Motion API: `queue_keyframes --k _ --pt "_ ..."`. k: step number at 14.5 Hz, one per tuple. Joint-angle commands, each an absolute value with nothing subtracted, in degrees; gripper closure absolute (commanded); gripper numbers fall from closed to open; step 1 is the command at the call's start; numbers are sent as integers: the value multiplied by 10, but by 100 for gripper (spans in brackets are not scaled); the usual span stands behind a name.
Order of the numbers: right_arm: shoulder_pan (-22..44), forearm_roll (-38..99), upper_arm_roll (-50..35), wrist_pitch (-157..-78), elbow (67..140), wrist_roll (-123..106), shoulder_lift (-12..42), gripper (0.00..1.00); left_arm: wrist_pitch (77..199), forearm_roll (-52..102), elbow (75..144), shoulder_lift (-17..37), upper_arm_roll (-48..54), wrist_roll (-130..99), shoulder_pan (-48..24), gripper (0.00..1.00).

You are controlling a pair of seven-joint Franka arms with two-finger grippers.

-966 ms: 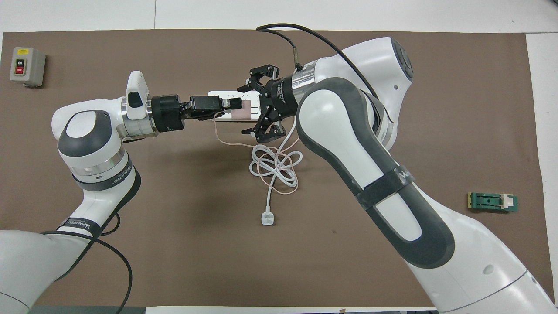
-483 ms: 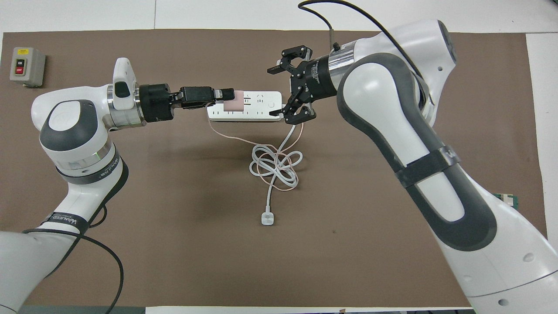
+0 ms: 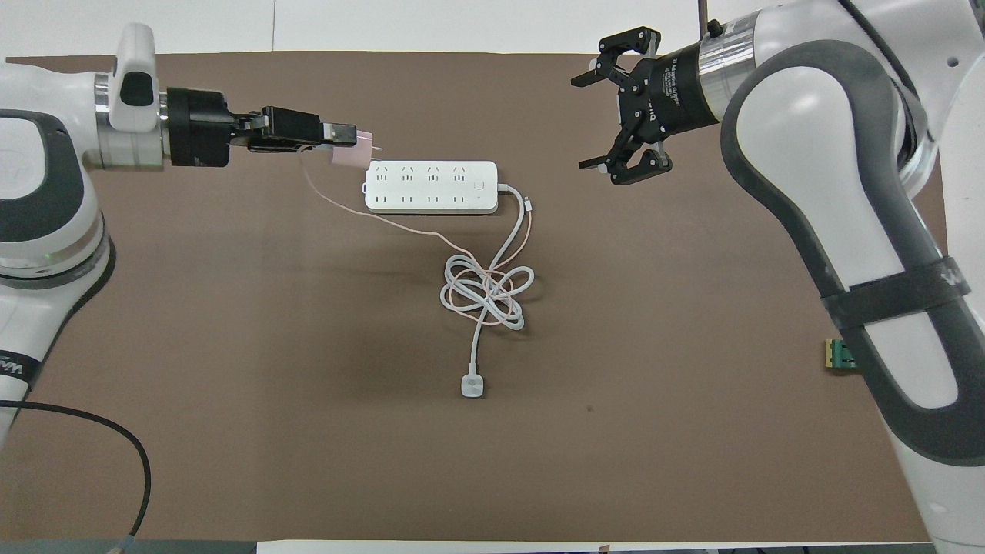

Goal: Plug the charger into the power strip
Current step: 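Lift the charger with the left gripper while the right gripper withdraws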

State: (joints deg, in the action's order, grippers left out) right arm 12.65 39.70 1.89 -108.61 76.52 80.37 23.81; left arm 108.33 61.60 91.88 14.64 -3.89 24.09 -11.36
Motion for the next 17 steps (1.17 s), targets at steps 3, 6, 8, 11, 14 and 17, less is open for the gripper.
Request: queue_keyframes --k 3,6,8,11,14,17 --pt "68 289 13 -984 772 614 199 0 1016 444 878 127 -43 137 -101 100" --pt "51 192 13 -927 773 397 183 0 946 334 853 125 -43 78 -96 100" --pt "38 144 13 -917 777 291 171 0 919 283 853 124 -43 63 -92 100" --pt "24 80 13 -910 782 154 154 0 911 233 853 116 -41 29 -98 100" --pt "7 44 14 -880 786 56 135 0 911 221 852 118 -41 29 -99 100" --pt "4 3 13 -867 830 16 78 0 924 191 851 115 -43 27 -94 100"
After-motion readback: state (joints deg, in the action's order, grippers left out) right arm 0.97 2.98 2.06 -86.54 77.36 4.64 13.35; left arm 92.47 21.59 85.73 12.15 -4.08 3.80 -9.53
